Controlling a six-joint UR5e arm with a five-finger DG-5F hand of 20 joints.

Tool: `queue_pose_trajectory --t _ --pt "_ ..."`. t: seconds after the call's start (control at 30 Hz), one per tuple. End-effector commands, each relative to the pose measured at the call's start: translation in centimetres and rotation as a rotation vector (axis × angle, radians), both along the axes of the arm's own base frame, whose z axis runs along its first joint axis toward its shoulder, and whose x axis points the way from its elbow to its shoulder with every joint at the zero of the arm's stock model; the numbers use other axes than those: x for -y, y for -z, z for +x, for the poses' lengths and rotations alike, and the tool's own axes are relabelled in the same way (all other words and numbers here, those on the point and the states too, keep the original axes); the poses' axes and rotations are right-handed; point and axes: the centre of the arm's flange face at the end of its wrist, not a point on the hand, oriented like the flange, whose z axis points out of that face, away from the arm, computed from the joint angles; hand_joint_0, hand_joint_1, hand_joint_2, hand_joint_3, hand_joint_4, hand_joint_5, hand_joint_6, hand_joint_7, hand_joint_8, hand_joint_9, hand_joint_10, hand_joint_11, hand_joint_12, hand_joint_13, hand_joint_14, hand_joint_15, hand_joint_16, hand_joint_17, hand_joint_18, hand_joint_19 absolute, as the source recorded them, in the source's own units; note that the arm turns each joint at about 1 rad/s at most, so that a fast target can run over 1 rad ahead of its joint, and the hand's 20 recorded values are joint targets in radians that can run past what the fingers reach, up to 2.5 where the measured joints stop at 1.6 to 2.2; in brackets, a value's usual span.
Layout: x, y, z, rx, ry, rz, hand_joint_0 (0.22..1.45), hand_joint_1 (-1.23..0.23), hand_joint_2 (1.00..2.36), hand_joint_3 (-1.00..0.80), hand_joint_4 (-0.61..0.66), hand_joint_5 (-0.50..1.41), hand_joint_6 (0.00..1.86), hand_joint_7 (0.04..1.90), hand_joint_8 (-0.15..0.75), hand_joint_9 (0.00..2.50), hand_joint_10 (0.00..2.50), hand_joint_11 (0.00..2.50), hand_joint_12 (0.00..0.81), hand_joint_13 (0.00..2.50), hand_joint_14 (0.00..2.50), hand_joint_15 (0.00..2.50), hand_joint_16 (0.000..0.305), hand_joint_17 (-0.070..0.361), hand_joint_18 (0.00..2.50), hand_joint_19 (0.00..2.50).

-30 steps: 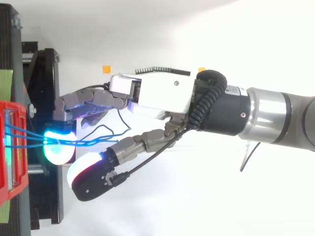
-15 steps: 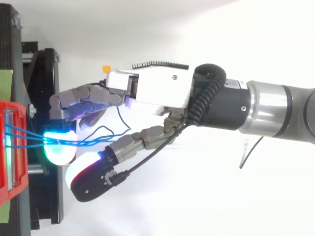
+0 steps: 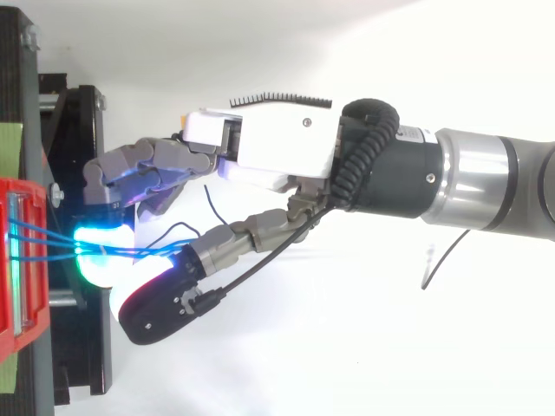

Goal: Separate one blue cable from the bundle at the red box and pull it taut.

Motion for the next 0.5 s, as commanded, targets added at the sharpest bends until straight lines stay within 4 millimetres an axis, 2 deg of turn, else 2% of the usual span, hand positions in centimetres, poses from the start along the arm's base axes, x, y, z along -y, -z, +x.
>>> queue_pose_trajectory --t 0.0,0.23,0.47 --pt "0.05 0.00 -0.02 -0.003 0.000 -0.002 0.54 -0.61 1.00 -0.50 0.24 -0.18 0.62 1.17 0.338 0.63 0.02 0.63 0.427 0.51 0.01 0.36 0.058 0.130 0.57 0.54" --pt "0.03 -0.29 0.12 0.003 0.000 -0.001 0.55 -0.52 1.00 -0.50 0.24 -0.19 0.65 1.12 0.339 0.65 0.02 0.66 0.425 0.53 0.01 0.37 0.057 0.129 0.58 0.55" --pt "0.57 -0.63 0.20 0.003 -0.009 -0.011 0.55 -0.53 1.00 -0.50 0.24 -0.19 0.66 1.10 0.339 0.66 0.02 0.66 0.424 0.54 0.01 0.37 0.057 0.129 0.58 0.55"
